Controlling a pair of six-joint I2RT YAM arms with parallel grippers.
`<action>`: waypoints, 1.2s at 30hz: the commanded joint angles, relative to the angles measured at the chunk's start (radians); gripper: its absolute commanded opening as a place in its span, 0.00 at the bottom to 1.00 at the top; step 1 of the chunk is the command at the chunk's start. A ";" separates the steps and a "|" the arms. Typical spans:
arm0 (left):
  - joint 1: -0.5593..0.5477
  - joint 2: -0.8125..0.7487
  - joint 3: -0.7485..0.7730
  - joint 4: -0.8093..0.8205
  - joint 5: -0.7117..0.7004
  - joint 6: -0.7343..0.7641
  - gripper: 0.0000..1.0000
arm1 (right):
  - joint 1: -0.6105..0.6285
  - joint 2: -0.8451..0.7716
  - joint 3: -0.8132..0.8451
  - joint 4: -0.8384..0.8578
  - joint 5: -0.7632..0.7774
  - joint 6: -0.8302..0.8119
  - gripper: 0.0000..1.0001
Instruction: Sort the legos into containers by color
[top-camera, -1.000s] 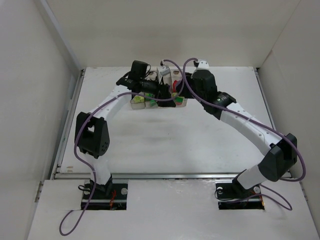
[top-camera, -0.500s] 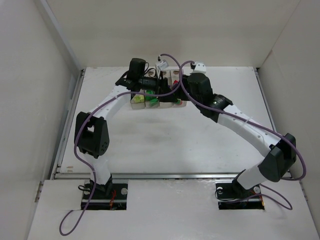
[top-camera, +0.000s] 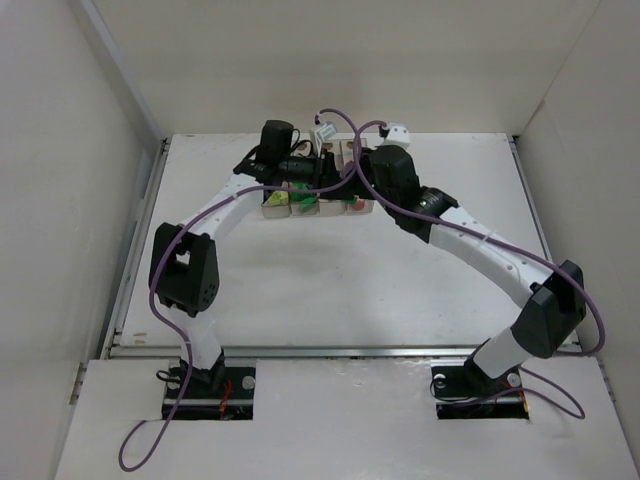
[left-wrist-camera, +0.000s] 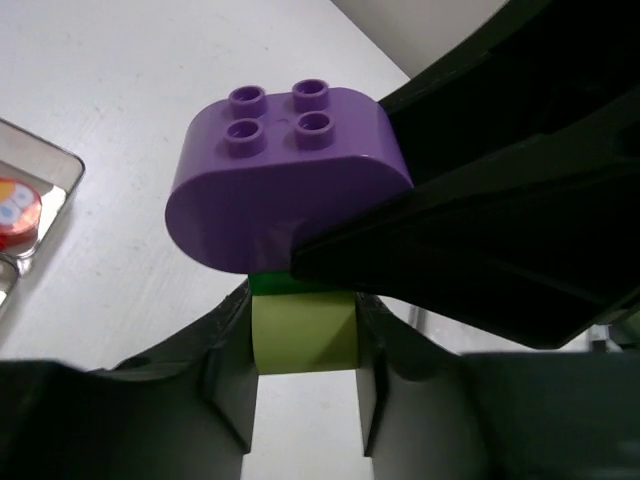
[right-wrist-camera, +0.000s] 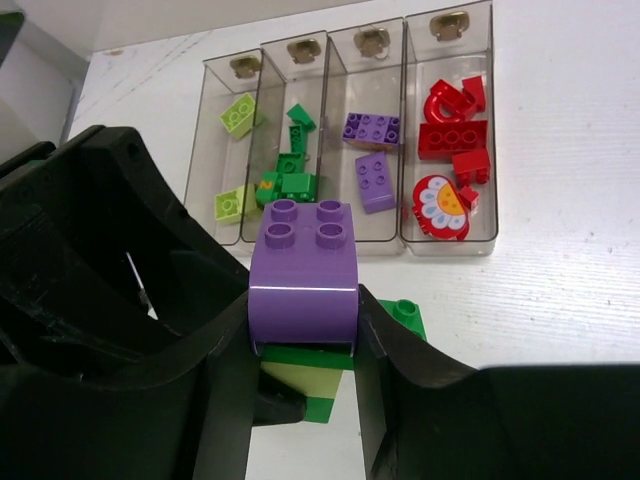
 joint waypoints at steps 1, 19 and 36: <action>-0.005 -0.029 0.001 0.064 -0.042 -0.019 0.26 | 0.030 0.001 0.046 0.062 -0.040 0.013 0.00; 0.038 -0.056 -0.031 -0.278 -0.279 0.400 0.00 | -0.101 0.230 0.250 0.071 -0.095 0.036 0.00; 0.193 -0.129 -0.123 -0.436 -0.334 0.610 0.00 | -0.131 0.650 0.569 0.004 -0.247 -0.064 0.62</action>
